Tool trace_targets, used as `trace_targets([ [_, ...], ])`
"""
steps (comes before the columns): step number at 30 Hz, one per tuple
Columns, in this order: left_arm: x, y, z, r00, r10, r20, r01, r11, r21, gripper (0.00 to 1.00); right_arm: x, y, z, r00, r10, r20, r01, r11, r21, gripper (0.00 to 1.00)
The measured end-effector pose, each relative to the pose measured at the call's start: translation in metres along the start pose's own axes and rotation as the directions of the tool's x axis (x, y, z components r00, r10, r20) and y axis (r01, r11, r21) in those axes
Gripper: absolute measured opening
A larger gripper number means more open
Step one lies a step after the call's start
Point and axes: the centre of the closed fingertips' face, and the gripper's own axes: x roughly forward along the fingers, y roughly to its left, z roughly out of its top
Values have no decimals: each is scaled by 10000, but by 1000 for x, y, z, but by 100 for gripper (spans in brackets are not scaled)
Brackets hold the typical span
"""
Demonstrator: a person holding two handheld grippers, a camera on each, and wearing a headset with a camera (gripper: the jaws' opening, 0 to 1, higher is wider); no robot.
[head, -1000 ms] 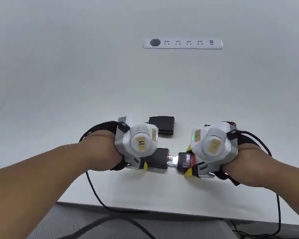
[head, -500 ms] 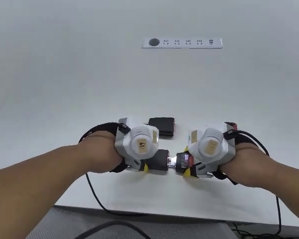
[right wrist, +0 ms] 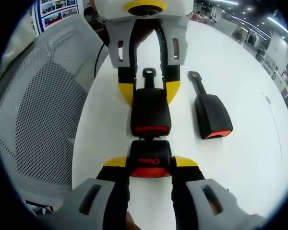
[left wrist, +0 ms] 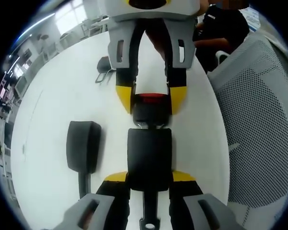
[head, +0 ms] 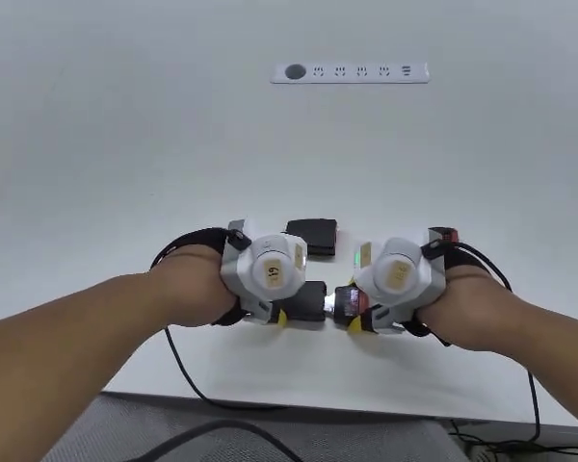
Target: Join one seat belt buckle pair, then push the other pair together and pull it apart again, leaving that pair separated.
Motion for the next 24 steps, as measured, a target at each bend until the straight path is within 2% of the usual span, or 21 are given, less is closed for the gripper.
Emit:
trace_targets([
  [3,1,1,-1,10000,13,67,-13,10000,-3,31,-1,2,2,10000,-2,35,2,10000,34,32],
  [4,1,1,-2,9999,-19,101,20,9999,-147,31,0,7,2,9997,219,-62,-219,9997,89,32],
  [6,1,2,-3,9999,19,138,-17,9999,-108,31,-2,5,1,10000,33,-68,-32,9999,100,32],
  [15,-2,3,-2,10000,18,-3,-18,10000,-47,31,-2,2,4,9998,39,-181,-36,9999,159,32],
  [19,-2,6,-3,10000,-20,77,21,9999,-99,31,-3,1,4,9998,10,-184,-8,9999,139,32],
  [22,-1,5,-3,9998,-144,-102,144,9999,6,31,-4,0,5,9996,-53,-288,55,10000,59,32],
  [24,-2,6,-4,9997,-187,144,189,9997,-156,30,-4,-1,4,9994,-128,-313,132,9998,118,32],
])
